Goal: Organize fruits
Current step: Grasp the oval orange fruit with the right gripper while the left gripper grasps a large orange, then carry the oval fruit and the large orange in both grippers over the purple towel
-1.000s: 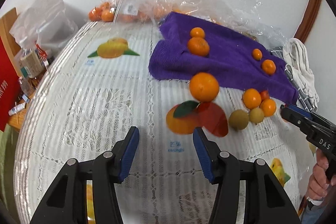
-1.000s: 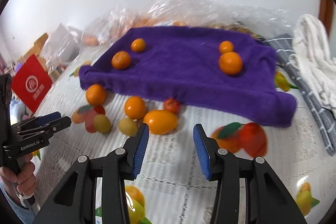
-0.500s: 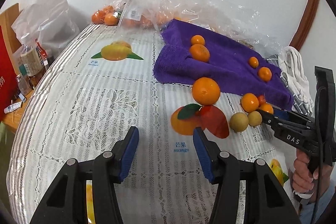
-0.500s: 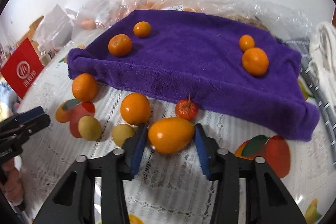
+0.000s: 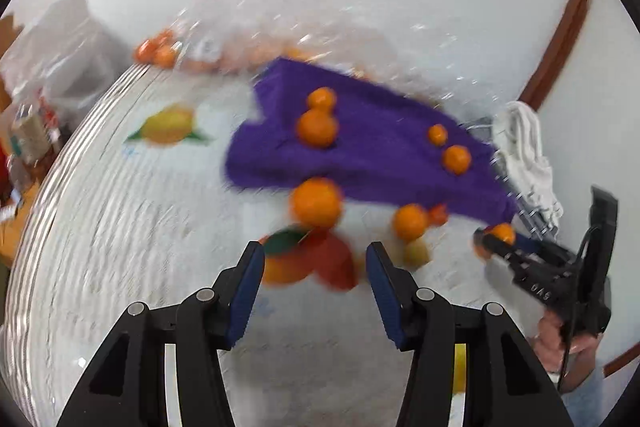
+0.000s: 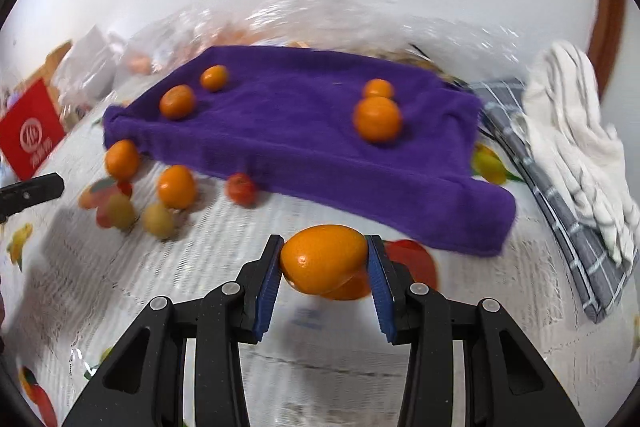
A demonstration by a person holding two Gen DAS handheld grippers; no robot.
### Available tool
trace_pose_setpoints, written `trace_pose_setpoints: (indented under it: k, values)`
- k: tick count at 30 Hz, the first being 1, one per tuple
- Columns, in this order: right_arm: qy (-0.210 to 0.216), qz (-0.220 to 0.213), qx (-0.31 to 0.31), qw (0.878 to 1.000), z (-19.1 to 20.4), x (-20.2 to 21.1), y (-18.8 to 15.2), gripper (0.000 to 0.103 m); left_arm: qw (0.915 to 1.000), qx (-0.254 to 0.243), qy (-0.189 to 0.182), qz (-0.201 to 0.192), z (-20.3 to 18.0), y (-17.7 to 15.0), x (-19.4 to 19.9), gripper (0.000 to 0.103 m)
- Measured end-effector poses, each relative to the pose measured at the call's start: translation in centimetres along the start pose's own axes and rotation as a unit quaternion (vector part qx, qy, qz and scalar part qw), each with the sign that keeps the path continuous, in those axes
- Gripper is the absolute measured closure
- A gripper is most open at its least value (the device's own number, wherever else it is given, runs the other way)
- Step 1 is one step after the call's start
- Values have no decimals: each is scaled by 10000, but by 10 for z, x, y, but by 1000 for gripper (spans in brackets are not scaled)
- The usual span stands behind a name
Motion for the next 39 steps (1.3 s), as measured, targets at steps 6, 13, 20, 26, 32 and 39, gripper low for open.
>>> trace_pose_setpoints:
  k: [6, 13, 20, 26, 32, 39]
  values:
    - [111, -251, -354, 9990, -21, 2, -1, 62, 9982, -82, 575, -136, -24, 16, -37, 52]
    - [188, -283, -498, 9982, -21, -3, -3, 62, 9957, -64, 921, 9, -14, 15, -69, 52]
    - [10, -83, -503, 9987, -20, -9, -7, 62, 9929, -464, 1093, 93, -25, 8, -80, 52]
    - [14, 211, -558, 9982, -22, -20, -8, 62, 9932, -445, 1067, 114, -25, 8, -80, 52]
    - [8, 227, -549, 9982, -22, -21, -9, 61, 9943, -378, 989, 108, -23, 8, -78, 52]
    - [47, 189, -581, 9981, -23, -20, -10, 61, 9982, 81, 601, 10, -9, 13, -71, 66]
Point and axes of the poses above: each gripper's, at about its wrist camera, not at the fingertips, and x roughly against the way its jaws point, z to its left, y to its top, the point moved 1 cm from there along -x, roughly the way its jaws point, and after that the axes turned 12 degrees about x, right-handed, at the moved point
